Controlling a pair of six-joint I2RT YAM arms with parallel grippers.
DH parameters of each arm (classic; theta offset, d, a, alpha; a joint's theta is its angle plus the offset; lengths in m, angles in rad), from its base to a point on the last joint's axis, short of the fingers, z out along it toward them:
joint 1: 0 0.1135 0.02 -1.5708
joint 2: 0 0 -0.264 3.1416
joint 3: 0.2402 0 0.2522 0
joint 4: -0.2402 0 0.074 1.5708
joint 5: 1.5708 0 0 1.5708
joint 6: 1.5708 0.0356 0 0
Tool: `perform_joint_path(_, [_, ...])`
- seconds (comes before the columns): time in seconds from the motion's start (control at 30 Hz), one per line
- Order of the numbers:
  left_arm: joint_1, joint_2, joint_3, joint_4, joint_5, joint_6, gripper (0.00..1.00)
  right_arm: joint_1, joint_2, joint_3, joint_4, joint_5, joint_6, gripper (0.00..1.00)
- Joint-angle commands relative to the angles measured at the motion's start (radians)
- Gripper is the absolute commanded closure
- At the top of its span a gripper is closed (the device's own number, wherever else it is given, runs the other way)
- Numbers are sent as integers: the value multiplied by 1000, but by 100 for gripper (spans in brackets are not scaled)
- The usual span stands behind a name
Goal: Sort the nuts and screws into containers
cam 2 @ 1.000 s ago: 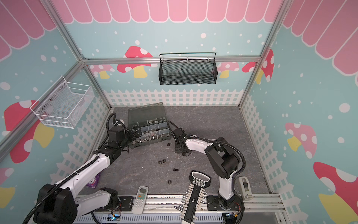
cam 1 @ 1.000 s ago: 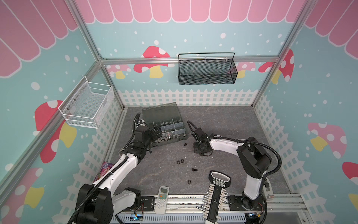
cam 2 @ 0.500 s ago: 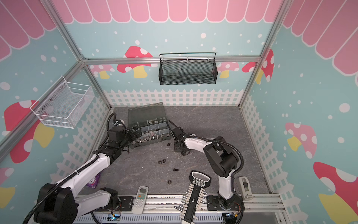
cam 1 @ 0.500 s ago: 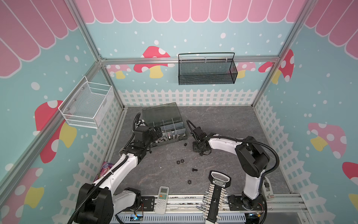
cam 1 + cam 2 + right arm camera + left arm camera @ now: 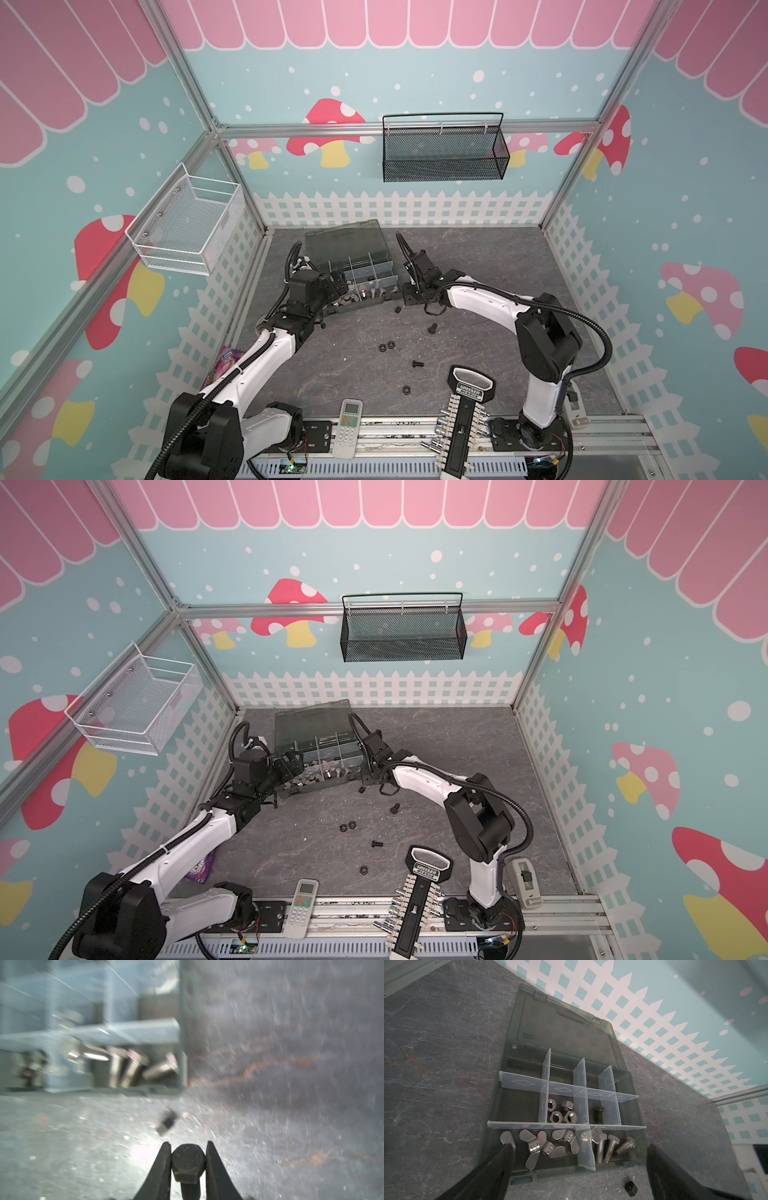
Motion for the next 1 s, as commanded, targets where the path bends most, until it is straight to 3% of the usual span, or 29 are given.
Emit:
perform_joint_path(0.0, [5, -4, -5, -3, -6, -13, 0, 12, 60, 107, 50, -23, -80, 100])
perform_joint_path(0.37, [5, -13, -7, -16, -15, -10, 0, 31, 329, 478, 71, -102, -212, 100])
perform_joint_path(0.97, [5, -14, -11, -13, -20, -11, 0, 37, 583, 754, 66, -116, -296, 97])
